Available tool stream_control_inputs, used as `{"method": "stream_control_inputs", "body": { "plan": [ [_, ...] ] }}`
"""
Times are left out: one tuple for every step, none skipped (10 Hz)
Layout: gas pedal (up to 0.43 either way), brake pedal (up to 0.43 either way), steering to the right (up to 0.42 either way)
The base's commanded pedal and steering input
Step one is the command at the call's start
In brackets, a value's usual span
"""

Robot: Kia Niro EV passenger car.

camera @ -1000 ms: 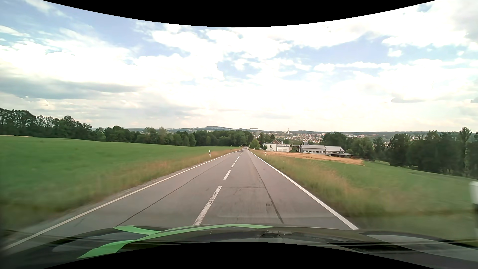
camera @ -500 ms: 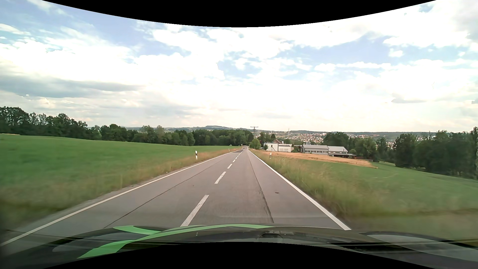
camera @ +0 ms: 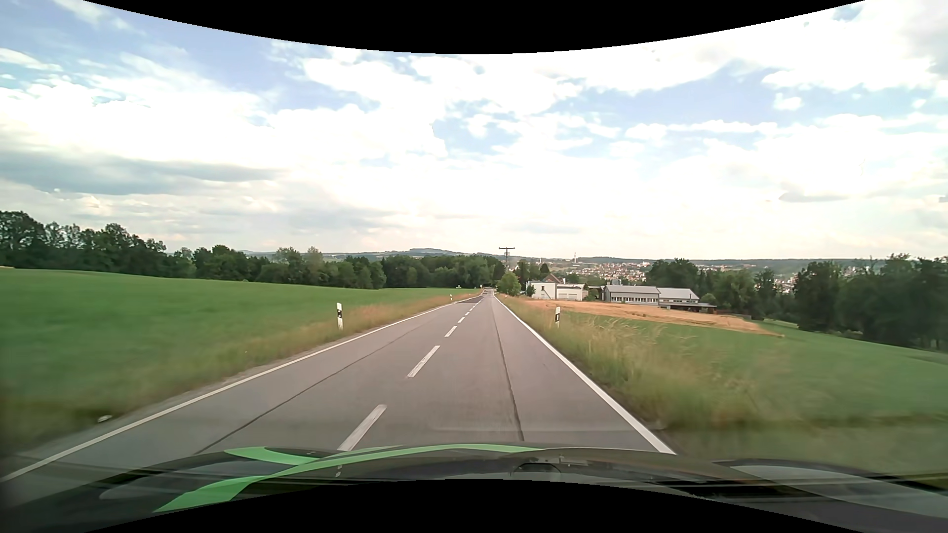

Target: Follow the waypoints while adhering to traffic rules and regulations

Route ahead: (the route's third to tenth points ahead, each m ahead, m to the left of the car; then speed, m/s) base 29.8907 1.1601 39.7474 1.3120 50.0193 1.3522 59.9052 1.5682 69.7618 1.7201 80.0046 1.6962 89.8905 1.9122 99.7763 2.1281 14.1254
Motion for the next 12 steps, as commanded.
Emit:
{"method": "stream_control_inputs", "body": {
  "plan": [
    [0.087,0.0,-0.007],
    [0.087,0.0,-0.007],
    [0.087,0.0,-0.007],
    [0.087,0.0,-0.008],
    [0.087,0.0,-0.007],
    [0.087,0.0,-0.006],
    [0.087,0.0,-0.005],
    [0.087,0.0,-0.005],
    [0.087,0.0,-0.005],
    [0.087,0.0,-0.005],
    [0.087,0.0,-0.005],
    [0.098,0.0,-0.005]
  ]
}}
